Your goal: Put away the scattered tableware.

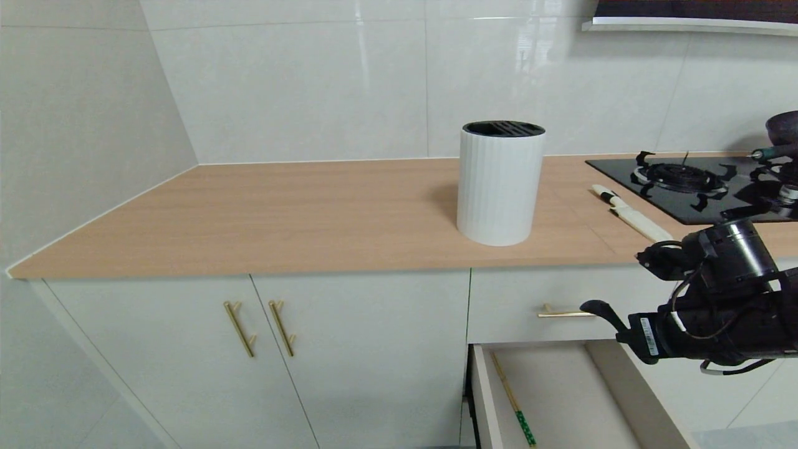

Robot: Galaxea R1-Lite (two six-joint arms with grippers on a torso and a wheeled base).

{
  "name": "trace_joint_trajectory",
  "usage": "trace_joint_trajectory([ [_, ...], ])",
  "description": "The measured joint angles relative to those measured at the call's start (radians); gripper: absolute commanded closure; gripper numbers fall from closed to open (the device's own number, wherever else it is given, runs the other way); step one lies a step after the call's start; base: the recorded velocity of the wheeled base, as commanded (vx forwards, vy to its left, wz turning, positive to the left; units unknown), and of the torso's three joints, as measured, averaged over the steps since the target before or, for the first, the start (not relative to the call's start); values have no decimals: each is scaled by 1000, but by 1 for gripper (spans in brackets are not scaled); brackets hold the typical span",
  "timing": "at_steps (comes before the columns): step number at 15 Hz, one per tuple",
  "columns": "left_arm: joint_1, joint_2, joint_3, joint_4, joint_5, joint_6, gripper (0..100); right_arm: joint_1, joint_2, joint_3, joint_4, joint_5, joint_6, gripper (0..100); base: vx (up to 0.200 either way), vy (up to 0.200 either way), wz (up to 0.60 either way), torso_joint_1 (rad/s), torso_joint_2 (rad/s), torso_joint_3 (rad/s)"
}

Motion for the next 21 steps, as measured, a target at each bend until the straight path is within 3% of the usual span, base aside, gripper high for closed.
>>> trace_joint_trajectory([
  [11,0,0,0,0,0,0,0,28,149,39,-88,-46,-2,100,0,0,0,-113,456,346],
  [16,0,0,0,0,0,-1,0,37,303,52,-196,-89,-1,100,0,0,0,0,47,39],
  [21,0,0,0,0,0,0,0,37,368,50,-216,-89,-1,100,0,0,0,-15,63,58],
])
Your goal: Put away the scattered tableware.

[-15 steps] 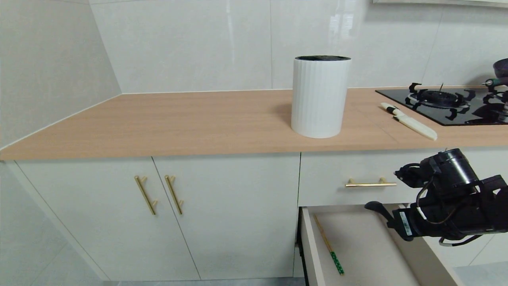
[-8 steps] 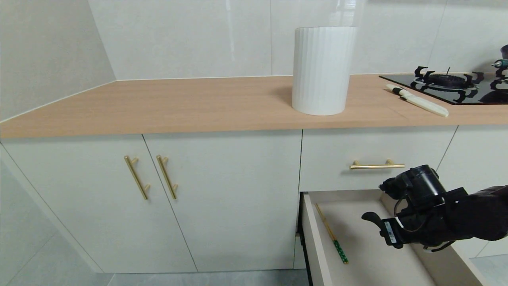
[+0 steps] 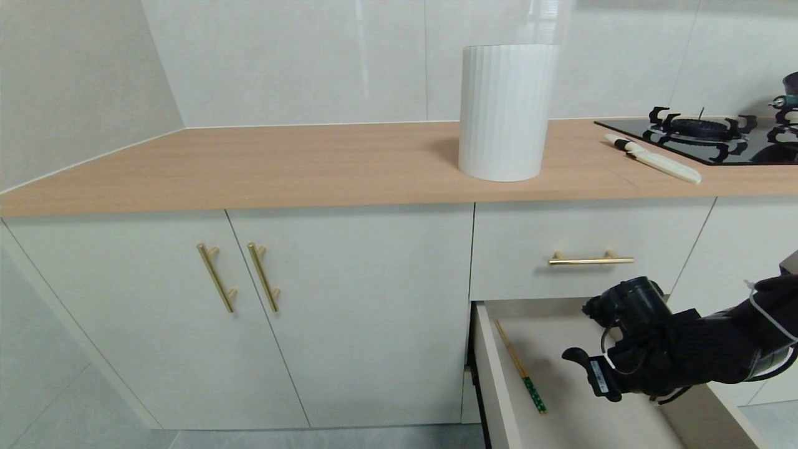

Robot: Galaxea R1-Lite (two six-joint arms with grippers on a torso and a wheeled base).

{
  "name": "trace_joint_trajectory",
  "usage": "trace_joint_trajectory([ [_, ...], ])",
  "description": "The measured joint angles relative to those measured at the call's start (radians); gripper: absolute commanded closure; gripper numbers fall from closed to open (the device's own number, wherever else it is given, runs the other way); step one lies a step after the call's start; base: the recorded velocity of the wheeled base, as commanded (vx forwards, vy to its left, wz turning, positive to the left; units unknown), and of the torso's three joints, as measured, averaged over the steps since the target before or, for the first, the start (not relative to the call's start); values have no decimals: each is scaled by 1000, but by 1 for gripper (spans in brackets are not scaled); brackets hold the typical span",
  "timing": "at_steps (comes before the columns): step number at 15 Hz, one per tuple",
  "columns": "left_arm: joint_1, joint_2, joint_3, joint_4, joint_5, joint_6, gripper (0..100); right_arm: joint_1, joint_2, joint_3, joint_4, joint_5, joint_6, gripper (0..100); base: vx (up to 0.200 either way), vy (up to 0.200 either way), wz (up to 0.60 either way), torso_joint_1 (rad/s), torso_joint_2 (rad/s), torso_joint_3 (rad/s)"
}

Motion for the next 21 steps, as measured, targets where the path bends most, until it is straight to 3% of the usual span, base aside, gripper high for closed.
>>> trace_joint_trajectory([
  [7,0,0,0,0,0,0,0,-1,170,-44,-198,-36,-5,100,0,0,0,0,10,6],
  [21,0,0,0,0,0,0,0,-31,423,-112,-355,-88,-5,100,0,0,0,0,0,0],
])
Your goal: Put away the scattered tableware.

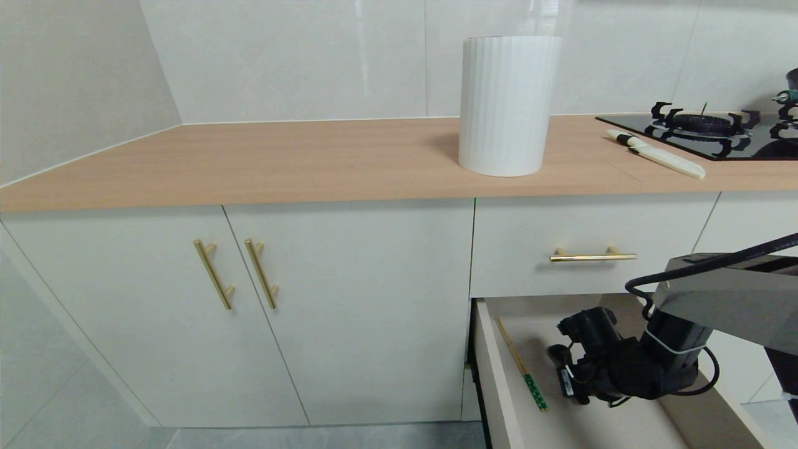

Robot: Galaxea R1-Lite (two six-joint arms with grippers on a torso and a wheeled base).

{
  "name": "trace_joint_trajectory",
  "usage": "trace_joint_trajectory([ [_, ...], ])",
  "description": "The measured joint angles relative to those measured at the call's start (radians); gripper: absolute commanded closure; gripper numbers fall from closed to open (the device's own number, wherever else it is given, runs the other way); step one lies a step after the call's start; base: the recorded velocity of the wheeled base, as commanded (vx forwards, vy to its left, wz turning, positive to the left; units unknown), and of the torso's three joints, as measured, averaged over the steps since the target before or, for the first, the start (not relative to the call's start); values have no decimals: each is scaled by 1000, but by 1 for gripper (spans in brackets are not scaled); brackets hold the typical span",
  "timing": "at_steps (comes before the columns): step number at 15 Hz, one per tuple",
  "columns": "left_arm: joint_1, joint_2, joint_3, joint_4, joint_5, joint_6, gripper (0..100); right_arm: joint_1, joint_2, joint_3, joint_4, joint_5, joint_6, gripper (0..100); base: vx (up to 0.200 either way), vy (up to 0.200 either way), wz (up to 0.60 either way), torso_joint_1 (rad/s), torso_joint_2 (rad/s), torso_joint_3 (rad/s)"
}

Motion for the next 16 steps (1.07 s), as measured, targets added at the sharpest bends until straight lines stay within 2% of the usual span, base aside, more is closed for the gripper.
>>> trace_joint_trajectory([
  [3,0,0,0,0,0,0,0,-1,5,-1,0,0,0,100,0,0,0,0,0,0],
  [4,0,0,0,0,0,0,0,-2,6,-1,0,0,0,0,0,0,0,0,0,0],
  [12,0,0,0,0,0,0,0,-9,-53,41,1,2,7,0,0,0,0,0,0,0],
  [16,0,0,0,0,0,0,0,-34,-269,147,3,10,9,0,0,0,0,0,0,0],
])
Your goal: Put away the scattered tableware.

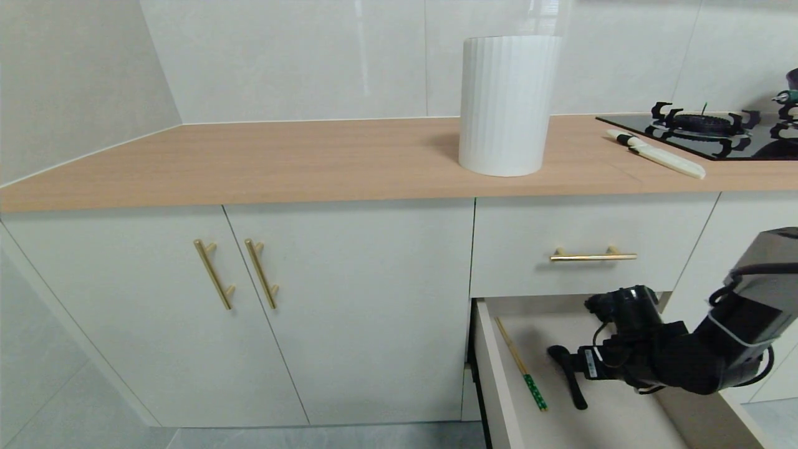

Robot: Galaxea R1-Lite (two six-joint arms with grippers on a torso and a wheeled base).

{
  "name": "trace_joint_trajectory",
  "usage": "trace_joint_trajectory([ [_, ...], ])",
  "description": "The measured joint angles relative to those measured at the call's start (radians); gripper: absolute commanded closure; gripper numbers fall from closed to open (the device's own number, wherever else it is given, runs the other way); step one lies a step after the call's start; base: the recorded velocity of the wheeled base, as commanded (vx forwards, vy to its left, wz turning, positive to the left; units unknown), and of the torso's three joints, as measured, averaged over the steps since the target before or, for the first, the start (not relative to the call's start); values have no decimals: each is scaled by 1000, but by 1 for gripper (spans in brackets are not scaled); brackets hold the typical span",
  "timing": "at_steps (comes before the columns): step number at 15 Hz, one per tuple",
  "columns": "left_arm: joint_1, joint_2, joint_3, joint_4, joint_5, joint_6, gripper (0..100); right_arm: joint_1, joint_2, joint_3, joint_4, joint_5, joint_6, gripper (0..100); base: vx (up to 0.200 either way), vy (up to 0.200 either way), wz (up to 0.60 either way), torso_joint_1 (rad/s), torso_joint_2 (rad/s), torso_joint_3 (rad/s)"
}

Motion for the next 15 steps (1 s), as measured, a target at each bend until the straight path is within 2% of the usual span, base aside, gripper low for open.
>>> trace_joint_trajectory([
  [4,1,0,0,0,0,1,0,-5,-227,98,41,27,-1,0,0,0,0,0,0,0],
  [9,0,0,0,0,0,9,0,-5,-510,140,353,124,23,0,0,0,0,0,0,0],
  [15,1,0,0,0,0,0,0,15,-664,178,440,132,20,0,-200,0,0,3,3,4],
])
